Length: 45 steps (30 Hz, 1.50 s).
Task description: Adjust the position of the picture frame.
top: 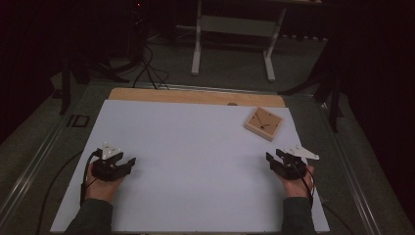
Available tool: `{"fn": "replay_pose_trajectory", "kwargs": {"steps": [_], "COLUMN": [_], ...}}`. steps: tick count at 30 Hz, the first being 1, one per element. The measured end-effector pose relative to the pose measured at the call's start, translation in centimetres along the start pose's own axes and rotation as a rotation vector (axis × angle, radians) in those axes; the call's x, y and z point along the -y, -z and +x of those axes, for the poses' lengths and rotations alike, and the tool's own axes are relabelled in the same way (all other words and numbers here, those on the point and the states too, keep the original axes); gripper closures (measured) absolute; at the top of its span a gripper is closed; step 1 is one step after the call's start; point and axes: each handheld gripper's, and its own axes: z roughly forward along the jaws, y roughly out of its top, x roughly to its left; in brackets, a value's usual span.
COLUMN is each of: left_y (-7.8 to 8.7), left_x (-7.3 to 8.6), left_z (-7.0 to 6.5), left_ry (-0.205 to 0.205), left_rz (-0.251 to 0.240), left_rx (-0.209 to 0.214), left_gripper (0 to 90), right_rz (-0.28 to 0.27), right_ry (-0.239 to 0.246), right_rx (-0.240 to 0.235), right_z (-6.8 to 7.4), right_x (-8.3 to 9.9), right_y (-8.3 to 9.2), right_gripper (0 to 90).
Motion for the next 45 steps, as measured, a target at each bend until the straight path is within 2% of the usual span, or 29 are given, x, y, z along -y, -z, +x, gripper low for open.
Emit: {"fn": "replay_pose_trajectory", "kwargs": {"steps": [7, 8, 14, 19, 22, 27, 30, 35, 42, 45], "left_y": [0.1, 0.1, 0.1, 0.0, 0.0, -0.1, -0.1, 0.0, 0.1, 0.2], "left_x": [0.0, 0.0, 0.1, 0.1, 0.1, 0.1, 0.1, 0.1, 0.1, 0.0], "left_z": [0.0, 0.0, 0.0, 0.0, 0.0, -0.1, -0.2, -0.2, -0.2, -0.2], "left_ry": [0.002, 0.004, 0.002, 0.000, -0.002, -0.009, -0.014, -0.016, -0.015, -0.014], "left_rz": [-0.009, -0.012, -0.010, -0.005, -0.004, -0.004, -0.004, -0.009, -0.022, -0.026], "left_rx": [-0.009, -0.010, -0.013, -0.013, -0.013, -0.015, -0.015, -0.014, -0.013, -0.016], "left_gripper": [45.2, 45.2, 45.0, 44.9, 44.9, 44.8, 44.9, 44.9, 45.2, 45.2], "right_rz": [-0.005, -0.011, -0.015, -0.008, 0.004, 0.019, 0.027, 0.023, 0.041, 0.050], "right_ry": [0.022, 0.018, 0.029, 0.026, 0.046, 0.009, 0.006, -0.003, -0.033, -0.035], "right_rx": [-0.001, -0.017, -0.003, -0.002, 0.018, 0.026, 0.037, 0.067, 0.132, 0.136], "right_z": [-0.1, -0.1, -0.4, -0.6, -0.8, -1.4, -1.6, -2.0, -3.1, -3.2], "right_x": [-1.2, -1.7, -2.8, -3.1, -3.4, -3.5, -3.5, -3.8, -3.8, -4.2], "right_y": [-0.8, -1.1, -2.2, -3.1, -4.1, -5.3, -5.9, -6.7, -8.1, -8.5], "right_gripper": [53.6, 53.7, 54.8, 59.0, 63.5, 69.8, 73.3, 76.6, 89.3, 89.8]}}
